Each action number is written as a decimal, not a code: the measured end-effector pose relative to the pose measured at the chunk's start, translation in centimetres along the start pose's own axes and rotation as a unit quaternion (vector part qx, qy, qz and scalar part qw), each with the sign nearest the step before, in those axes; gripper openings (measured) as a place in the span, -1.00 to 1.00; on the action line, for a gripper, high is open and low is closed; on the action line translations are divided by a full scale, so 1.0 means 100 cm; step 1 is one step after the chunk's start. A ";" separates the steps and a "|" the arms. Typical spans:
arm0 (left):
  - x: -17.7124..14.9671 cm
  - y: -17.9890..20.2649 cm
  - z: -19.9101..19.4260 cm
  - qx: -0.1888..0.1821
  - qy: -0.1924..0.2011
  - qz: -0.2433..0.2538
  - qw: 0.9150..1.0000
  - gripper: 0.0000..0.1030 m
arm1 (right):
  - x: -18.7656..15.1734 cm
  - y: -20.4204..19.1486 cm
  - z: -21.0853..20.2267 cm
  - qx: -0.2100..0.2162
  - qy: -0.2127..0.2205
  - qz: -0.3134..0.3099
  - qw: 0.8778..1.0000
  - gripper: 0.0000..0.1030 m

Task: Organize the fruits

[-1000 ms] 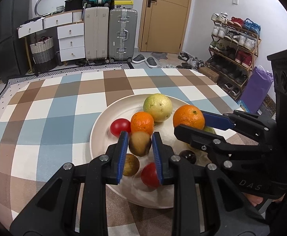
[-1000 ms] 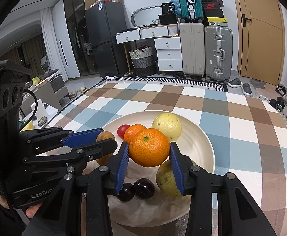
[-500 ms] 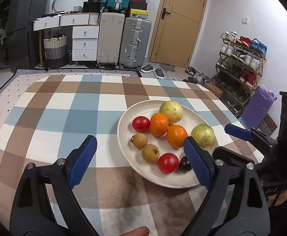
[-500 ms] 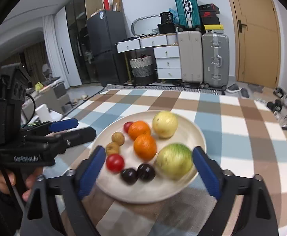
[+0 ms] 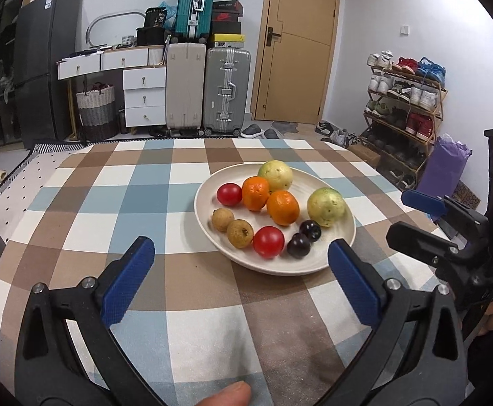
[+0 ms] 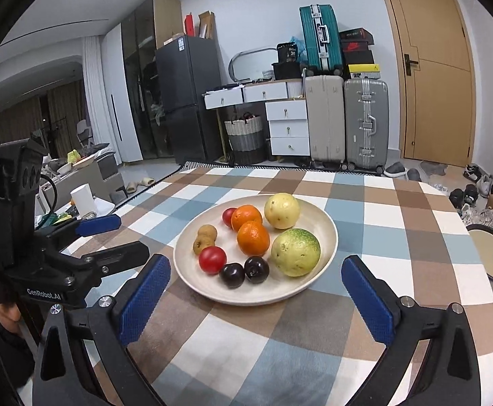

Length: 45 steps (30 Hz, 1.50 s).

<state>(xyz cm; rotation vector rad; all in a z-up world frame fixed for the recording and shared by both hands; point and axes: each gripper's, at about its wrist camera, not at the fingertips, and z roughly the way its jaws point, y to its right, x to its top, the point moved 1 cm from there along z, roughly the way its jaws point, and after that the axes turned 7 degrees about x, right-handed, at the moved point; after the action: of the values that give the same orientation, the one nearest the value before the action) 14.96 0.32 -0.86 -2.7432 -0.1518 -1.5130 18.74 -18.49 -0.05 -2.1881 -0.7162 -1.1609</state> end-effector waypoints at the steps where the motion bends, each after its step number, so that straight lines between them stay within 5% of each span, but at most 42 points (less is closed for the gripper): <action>1: -0.001 0.001 -0.002 0.001 0.003 0.000 1.000 0.99 | -0.001 -0.001 -0.002 0.000 0.003 -0.002 1.000 1.00; 15: -0.003 0.002 -0.011 0.016 0.034 -0.006 0.999 0.99 | -0.003 -0.014 -0.007 0.003 0.012 -0.033 0.999 1.00; 45: -0.002 0.001 -0.009 0.015 0.031 -0.008 0.999 0.99 | -0.003 -0.012 -0.005 0.004 0.008 -0.027 1.000 1.00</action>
<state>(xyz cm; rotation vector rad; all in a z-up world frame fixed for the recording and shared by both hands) 14.14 0.18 -0.56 -2.6752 -0.1941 -1.5826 17.47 -18.03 0.25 -2.1626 -0.7754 -1.2006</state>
